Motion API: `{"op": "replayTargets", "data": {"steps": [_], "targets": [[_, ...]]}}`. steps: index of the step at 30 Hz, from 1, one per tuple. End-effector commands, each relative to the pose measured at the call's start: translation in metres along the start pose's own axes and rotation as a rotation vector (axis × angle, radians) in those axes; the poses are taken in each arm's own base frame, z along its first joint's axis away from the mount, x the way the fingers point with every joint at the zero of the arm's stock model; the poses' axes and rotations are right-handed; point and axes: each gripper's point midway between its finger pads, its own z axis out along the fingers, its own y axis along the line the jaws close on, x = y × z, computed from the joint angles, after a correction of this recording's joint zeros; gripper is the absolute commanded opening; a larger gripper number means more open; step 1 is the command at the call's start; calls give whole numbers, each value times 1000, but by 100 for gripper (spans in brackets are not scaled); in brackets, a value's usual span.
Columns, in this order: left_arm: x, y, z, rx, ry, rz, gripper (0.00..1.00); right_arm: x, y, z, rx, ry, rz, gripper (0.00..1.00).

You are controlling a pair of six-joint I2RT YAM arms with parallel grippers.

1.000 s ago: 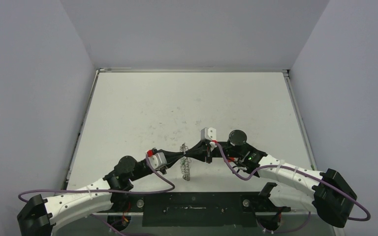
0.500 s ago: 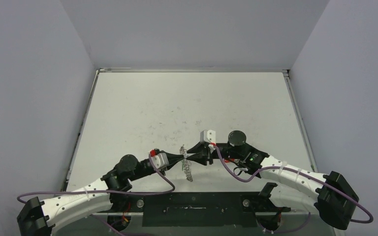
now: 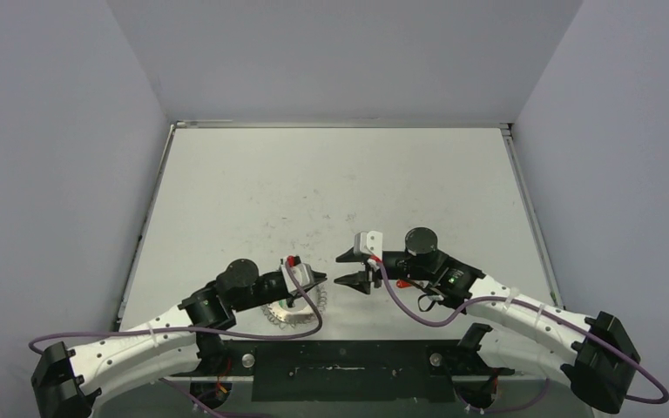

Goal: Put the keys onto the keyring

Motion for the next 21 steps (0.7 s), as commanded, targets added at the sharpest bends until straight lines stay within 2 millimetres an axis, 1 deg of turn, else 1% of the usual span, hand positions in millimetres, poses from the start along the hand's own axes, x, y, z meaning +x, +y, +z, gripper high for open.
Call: {"op": "replayTargets", "data": {"steps": [1, 4, 6, 9, 11, 13, 16, 18, 21], "targets": [[0, 4, 2, -25, 8, -6, 0, -9, -8, 4, 26, -29, -17, 45], [3, 15, 0, -105, -8, -55, 1, -3, -12, 6, 57, -29, 15, 48], [8, 24, -6, -177, -5, -102, 21, 4, -15, 8, 77, -23, 41, 52], [24, 40, -18, -320, 28, -229, 45, 14, -18, 13, 106, -13, 84, 56], [36, 53, -29, -444, 54, -327, 56, 21, -20, 18, 121, -5, 115, 57], [48, 62, -41, -544, 91, -402, 64, 29, -23, 24, 137, 12, 151, 57], [67, 70, -58, -665, 155, -486, 71, 42, -23, 34, 154, 44, 195, 57], [77, 75, -68, -747, 185, -547, 72, 53, -21, 43, 159, 78, 224, 57], [92, 82, -85, -860, 244, -612, 72, 62, -15, 59, 154, 117, 259, 57]]}}
